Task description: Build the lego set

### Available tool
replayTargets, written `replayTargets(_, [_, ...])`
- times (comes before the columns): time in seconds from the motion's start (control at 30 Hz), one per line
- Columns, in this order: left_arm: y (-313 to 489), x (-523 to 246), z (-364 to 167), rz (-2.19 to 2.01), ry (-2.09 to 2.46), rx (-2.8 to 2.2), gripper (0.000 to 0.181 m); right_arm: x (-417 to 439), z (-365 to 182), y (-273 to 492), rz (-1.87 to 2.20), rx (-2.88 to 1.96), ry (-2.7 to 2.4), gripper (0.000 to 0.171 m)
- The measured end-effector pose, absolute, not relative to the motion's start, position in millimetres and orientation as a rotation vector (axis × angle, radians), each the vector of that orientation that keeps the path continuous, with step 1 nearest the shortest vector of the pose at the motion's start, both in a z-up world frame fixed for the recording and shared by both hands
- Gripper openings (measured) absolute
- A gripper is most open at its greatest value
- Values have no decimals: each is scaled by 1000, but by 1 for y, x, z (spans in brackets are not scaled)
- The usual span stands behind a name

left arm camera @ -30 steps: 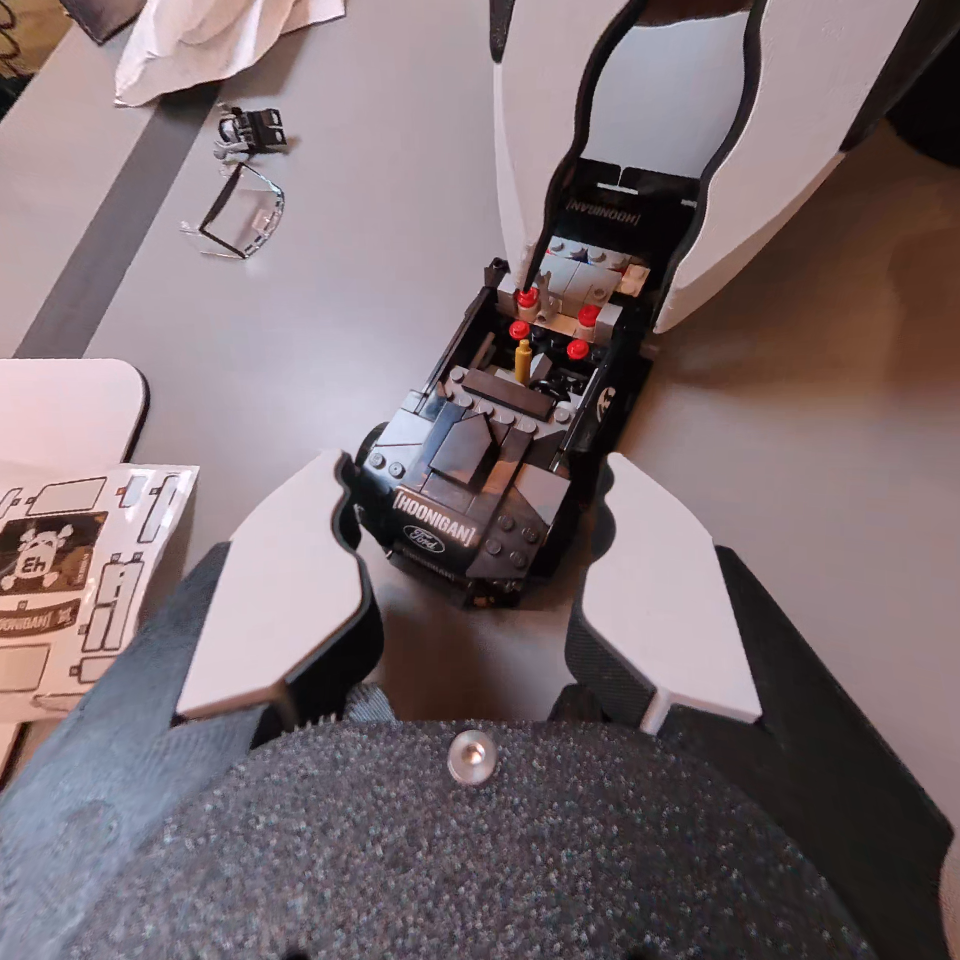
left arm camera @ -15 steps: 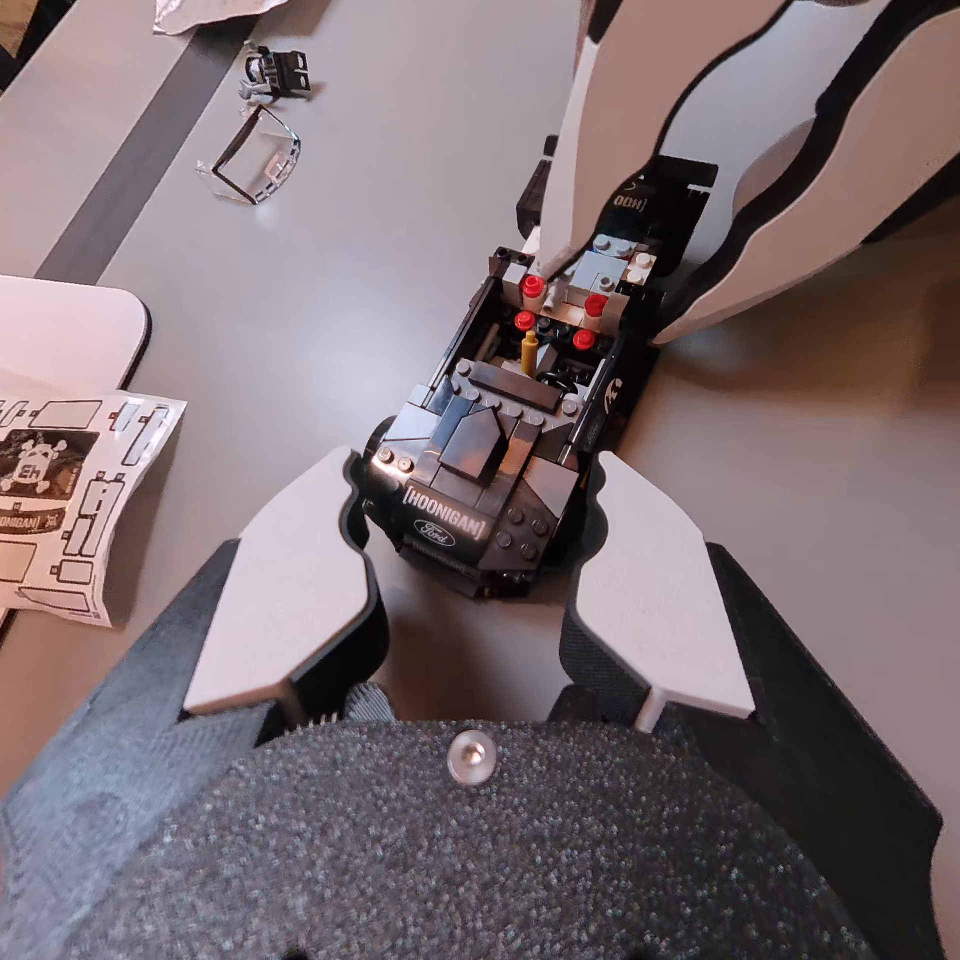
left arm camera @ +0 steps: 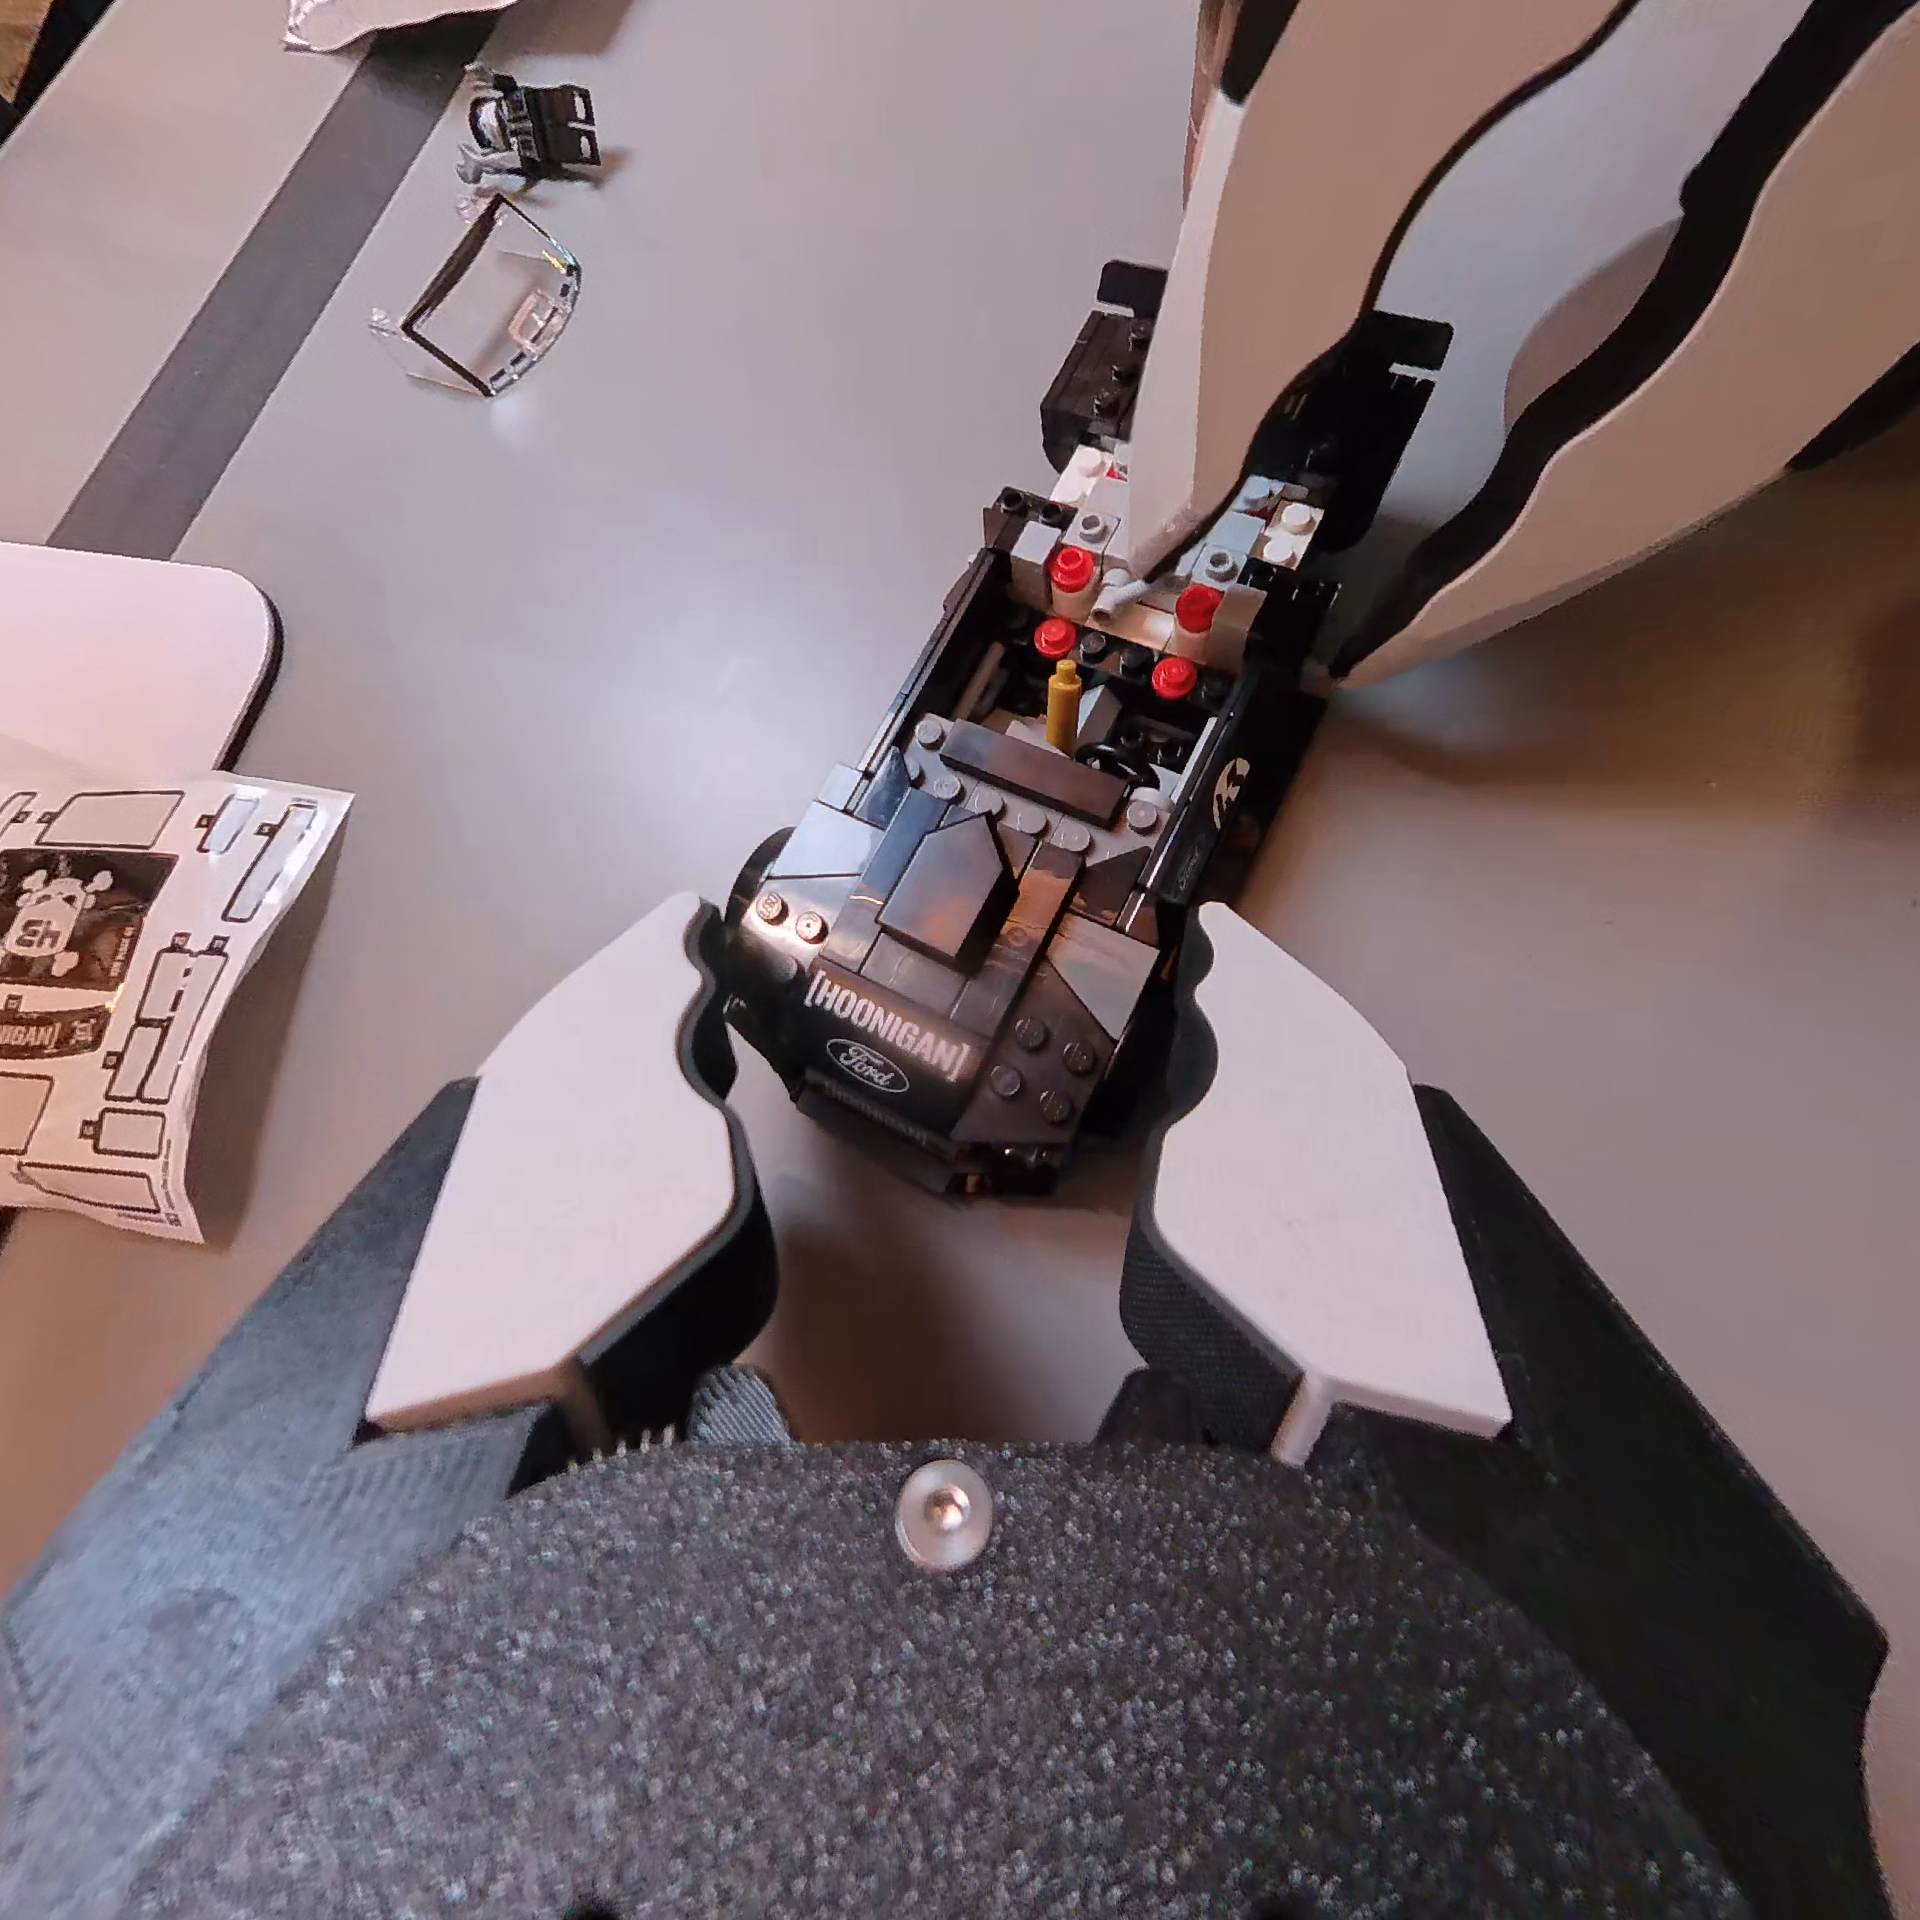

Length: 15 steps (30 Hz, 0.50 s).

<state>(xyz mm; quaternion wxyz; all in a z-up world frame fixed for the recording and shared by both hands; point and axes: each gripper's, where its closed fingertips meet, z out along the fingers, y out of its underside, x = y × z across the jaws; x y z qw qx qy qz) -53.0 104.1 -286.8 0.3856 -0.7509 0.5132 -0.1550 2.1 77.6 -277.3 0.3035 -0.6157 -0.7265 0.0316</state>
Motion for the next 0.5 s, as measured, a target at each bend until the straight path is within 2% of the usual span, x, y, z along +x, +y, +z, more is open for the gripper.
replayTargets(0.07, [104, -53, -287, -397, 1308, -1910, 82, 3, -276, 79, 107, -1657, -1908, 42])
replayTargets(0.23, [104, -53, -287, -398, 1310, -1905, 83, 1, -266, 78, 221, -1696, -1851, 42])
replayTargets(0.5, [104, -53, -287, -398, 1309, -1904, 83, 2, -258, 89, 375, -1772, -1684, 25])
